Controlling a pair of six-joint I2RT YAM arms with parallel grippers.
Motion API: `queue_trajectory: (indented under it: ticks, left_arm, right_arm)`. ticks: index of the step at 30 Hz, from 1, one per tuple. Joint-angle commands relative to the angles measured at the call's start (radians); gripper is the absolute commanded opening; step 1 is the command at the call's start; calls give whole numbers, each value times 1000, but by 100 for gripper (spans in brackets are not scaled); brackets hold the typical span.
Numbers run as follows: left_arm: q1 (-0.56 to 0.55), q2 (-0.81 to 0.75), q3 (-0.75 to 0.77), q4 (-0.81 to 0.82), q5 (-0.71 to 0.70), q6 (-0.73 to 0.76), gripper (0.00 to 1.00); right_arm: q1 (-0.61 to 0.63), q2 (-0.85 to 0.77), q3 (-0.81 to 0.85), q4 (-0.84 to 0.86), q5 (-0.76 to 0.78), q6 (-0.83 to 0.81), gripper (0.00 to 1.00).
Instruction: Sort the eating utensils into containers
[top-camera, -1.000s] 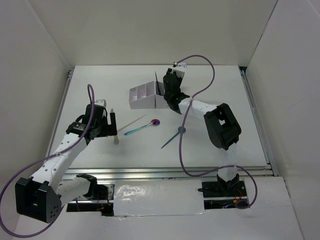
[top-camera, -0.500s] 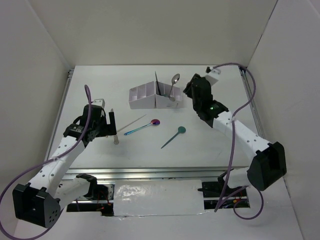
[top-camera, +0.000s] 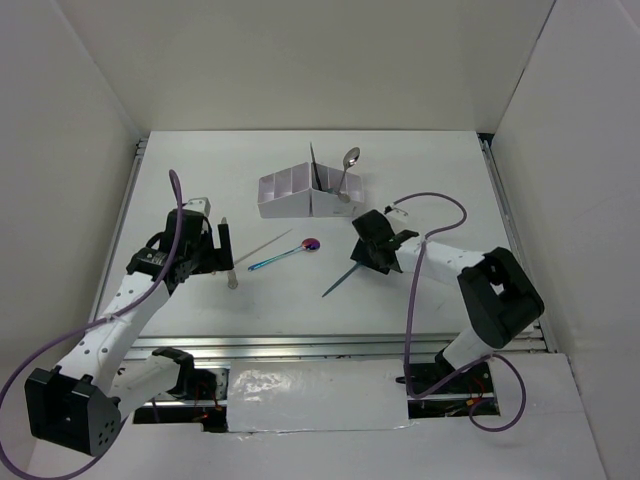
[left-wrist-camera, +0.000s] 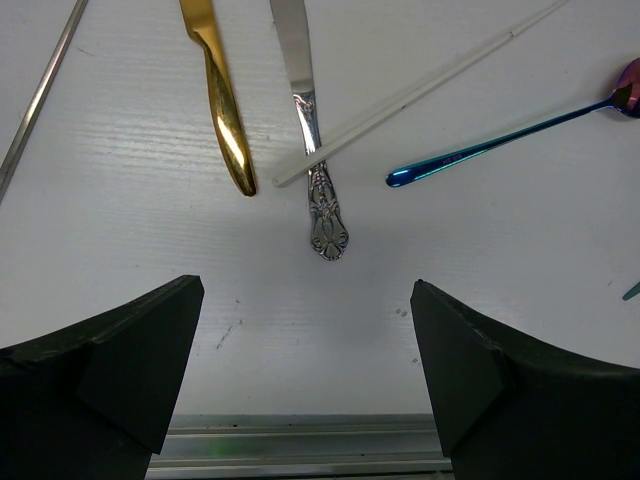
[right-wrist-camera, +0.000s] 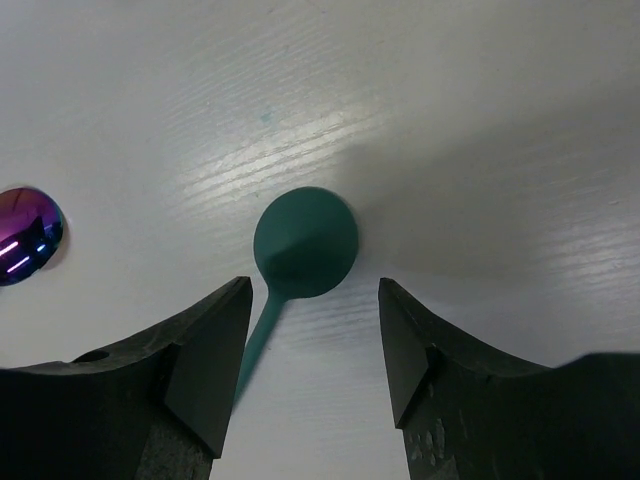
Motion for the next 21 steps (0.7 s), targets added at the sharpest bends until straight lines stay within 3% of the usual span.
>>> queue_trajectory:
  ticks: [1,14,21]
  left_arm:
    - [4,-10,14,19,4,-13,99]
    - [4,-3,15,19,11,-13,99]
    - [5,-10,14,16,8,-13,99]
  right_arm:
    - [25,19,35,22,-5,51,61]
    - [85,146,144,-47,38,100,56]
    - [95,206,175,-73,99,135,37]
